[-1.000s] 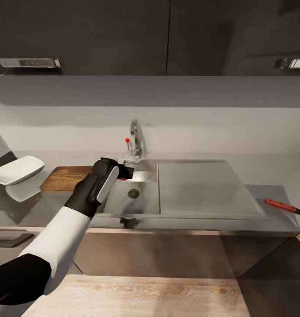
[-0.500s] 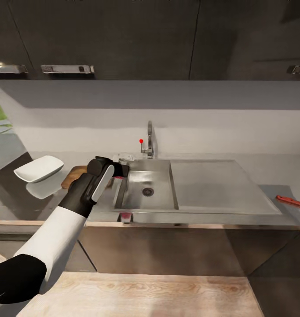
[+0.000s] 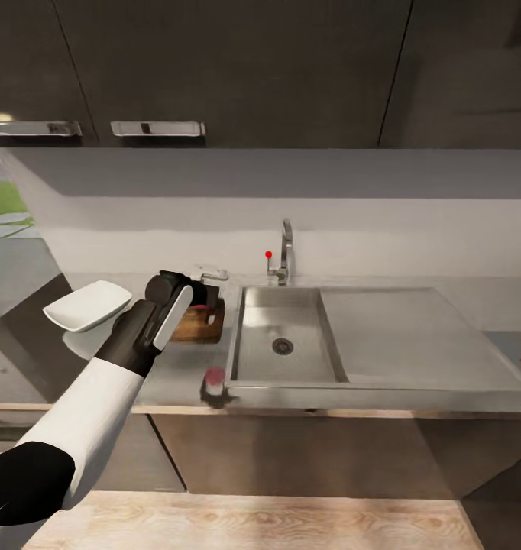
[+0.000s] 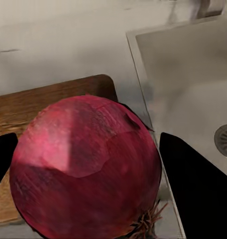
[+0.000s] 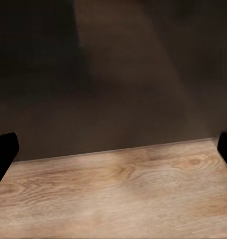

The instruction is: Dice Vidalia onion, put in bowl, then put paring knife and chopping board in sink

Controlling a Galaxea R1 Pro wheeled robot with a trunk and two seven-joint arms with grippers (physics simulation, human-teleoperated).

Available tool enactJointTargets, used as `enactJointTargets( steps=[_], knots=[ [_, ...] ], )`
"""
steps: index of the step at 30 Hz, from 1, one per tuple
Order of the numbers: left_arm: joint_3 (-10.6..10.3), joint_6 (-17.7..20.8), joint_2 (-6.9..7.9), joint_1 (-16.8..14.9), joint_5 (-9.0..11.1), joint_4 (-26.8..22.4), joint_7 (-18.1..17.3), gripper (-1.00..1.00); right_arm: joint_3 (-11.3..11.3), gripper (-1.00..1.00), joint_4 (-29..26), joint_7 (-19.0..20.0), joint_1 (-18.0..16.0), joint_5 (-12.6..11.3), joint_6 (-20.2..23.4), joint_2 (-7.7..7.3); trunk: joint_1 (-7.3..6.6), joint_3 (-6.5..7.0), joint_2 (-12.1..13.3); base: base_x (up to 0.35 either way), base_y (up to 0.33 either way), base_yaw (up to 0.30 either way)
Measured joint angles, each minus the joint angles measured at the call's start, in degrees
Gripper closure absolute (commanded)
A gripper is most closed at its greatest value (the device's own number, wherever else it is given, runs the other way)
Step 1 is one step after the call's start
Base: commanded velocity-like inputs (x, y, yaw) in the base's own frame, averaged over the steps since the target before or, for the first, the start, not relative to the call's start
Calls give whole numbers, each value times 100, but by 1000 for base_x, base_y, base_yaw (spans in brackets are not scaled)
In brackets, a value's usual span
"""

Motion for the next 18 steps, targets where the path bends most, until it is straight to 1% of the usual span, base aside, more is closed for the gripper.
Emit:
enactJointTargets(
  steps=[6,12,15,18],
  knots=[
    [0,-5,4,6,4,45,5,100,0,-100,0,0,0,1,4,0,0,4,0,164,251,0],
    [0,-6,4,9,6,128,7,100,2,-100,6,0,0,0,19,-16,3,4,0,-11,247,0],
    [0,-6,4,9,6,140,7,100,1,-100,7,0,0,1,21,-17,2,4,1,-32,121,0],
    [-5,-7,2,10,8,167,7,100,1,-100,7,0,1,0,22,-25,2,4,1,-7,28,0]
  ],
)
